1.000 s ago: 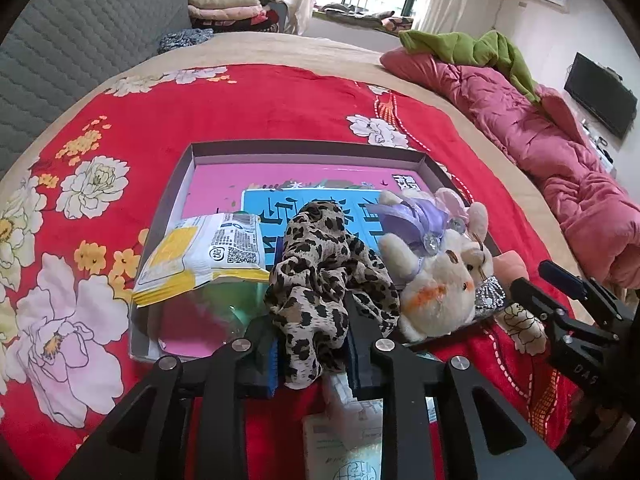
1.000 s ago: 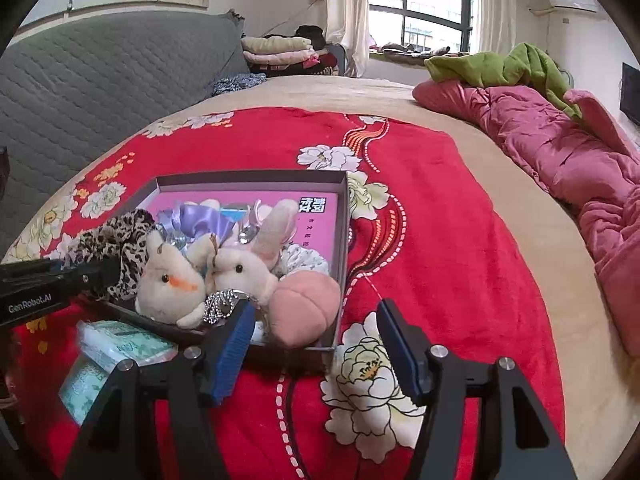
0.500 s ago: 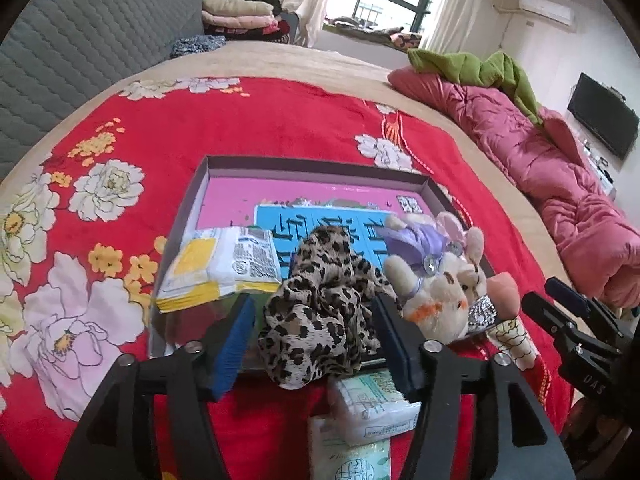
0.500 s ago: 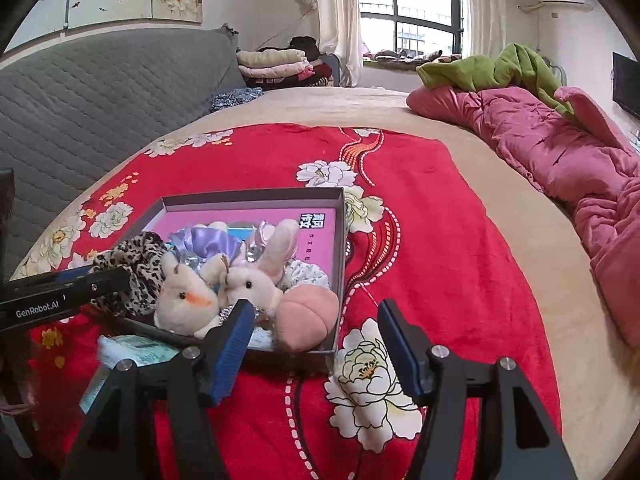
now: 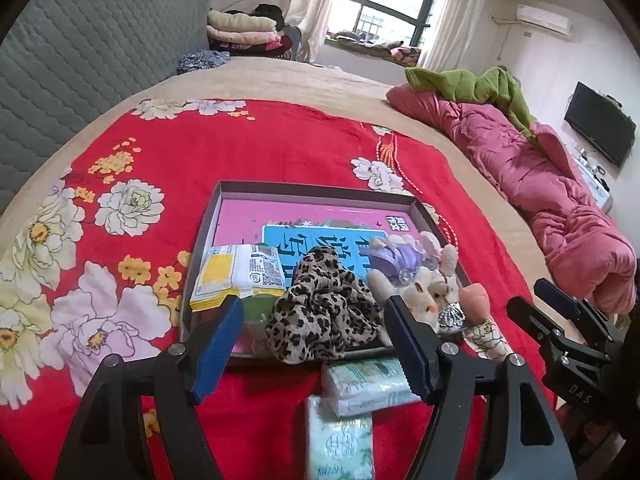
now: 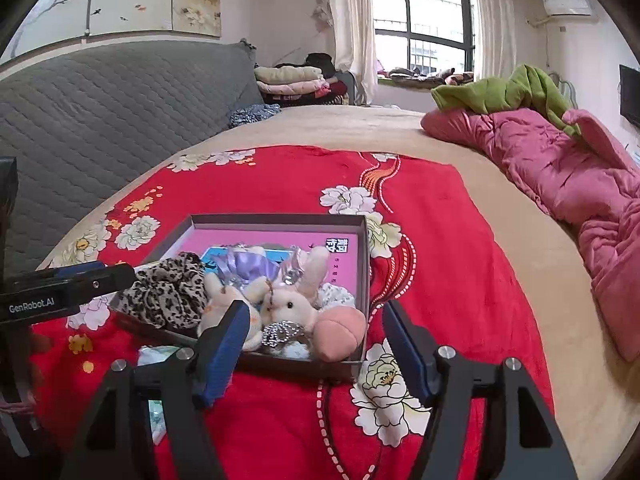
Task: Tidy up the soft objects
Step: 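Open both grippers and withdraw them from the box toward the tissue packs, then grasp the green-printed tissue pack with the left gripper while the right gripper grasps the white wipe roll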
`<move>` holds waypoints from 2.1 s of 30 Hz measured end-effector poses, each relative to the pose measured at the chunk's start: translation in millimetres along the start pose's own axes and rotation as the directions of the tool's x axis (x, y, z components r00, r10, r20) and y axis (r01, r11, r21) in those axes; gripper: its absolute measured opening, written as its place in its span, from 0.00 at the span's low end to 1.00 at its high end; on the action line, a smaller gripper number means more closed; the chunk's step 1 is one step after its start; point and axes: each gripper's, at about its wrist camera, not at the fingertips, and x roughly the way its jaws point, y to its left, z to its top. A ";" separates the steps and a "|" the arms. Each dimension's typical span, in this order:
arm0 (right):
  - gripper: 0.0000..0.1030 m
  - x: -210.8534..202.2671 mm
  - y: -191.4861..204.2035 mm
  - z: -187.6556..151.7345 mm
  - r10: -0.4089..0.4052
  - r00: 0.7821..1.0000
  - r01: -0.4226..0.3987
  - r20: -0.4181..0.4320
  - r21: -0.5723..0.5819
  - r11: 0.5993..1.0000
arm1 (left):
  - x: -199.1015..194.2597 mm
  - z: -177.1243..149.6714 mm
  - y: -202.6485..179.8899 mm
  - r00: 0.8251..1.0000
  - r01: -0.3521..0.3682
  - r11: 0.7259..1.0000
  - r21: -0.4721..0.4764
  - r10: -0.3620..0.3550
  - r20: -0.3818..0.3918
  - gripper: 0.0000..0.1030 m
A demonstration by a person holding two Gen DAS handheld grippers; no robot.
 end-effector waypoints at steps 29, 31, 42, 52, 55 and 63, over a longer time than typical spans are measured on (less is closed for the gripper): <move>0.67 -67.5 37.5 -4.6 0.086 0.994 -0.081 0.060 -0.087 0.993 | -34.5 -65.0 -27.9 0.987 -0.027 0.994 0.102 0.043 -0.154 0.72; 0.67 -69.7 39.7 -6.4 0.090 0.994 -0.084 0.059 -0.097 0.992 | -33.6 -67.7 -29.0 0.985 -0.029 0.994 0.104 0.046 -0.166 0.72; 0.67 -65.7 42.3 -16.4 0.105 0.994 -0.101 0.032 -0.109 0.989 | -0.5 -92.6 -34.2 0.967 -0.047 0.991 0.124 0.076 -0.245 0.72; 0.67 -49.4 45.4 -25.2 0.111 0.994 -0.112 -0.016 -0.126 0.986 | 47.0 -94.6 -29.1 0.952 -0.109 0.986 0.123 0.140 -0.273 0.72; 0.67 -42.6 51.3 -28.2 0.125 0.991 -0.130 -0.046 -0.148 0.980 | 54.3 -93.5 -18.2 0.953 -0.093 0.993 0.078 0.111 -0.283 0.72; 0.67 -13.8 81.1 -42.9 0.123 0.984 -0.157 -0.131 -0.289 0.945 | 49.3 -87.5 7.0 0.959 -0.047 0.997 0.054 0.060 -0.276 0.48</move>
